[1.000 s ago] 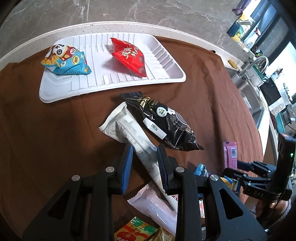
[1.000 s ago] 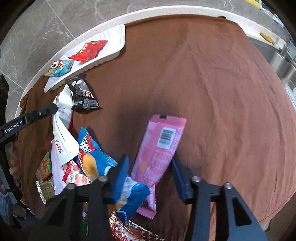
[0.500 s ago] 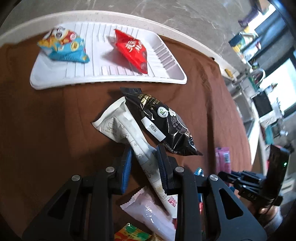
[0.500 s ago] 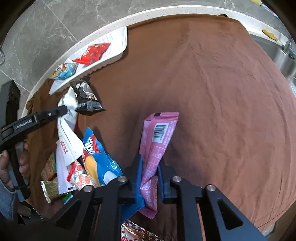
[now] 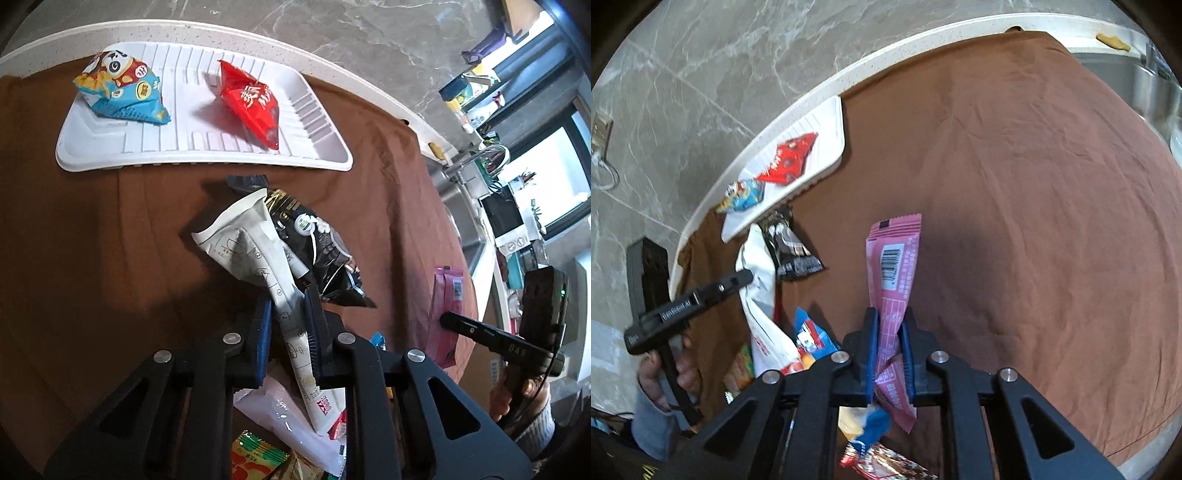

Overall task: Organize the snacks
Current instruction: 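Carry the white wrapper and pink bar to the tray and release both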

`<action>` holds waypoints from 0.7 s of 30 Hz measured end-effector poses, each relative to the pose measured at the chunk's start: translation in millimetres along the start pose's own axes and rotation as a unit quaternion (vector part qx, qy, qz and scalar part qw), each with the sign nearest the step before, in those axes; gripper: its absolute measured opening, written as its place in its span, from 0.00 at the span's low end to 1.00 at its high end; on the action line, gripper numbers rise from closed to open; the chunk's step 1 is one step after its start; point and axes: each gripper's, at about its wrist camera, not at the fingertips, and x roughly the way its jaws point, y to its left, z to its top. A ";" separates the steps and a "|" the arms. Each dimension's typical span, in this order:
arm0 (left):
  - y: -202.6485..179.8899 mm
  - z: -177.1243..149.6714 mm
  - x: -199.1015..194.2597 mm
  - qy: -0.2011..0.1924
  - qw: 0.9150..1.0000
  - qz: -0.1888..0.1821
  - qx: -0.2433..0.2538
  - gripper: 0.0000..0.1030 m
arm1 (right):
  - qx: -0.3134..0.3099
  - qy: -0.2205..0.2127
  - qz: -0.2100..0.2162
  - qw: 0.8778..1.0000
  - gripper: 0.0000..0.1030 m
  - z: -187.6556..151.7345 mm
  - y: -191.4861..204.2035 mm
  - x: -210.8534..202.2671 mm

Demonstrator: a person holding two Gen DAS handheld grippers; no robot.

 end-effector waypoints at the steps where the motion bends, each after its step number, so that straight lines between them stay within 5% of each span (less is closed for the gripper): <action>1: -0.3 0.7 -0.7 0.000 1.000 -0.002 0.000 0.14 | 0.004 0.000 0.009 1.000 0.13 1.8 0.2 -1.2; 21: -4.5 4.4 26.6 0.045 0.998 0.045 -0.002 0.19 | -0.034 0.031 -0.009 0.999 0.13 -3.1 17.1 20.2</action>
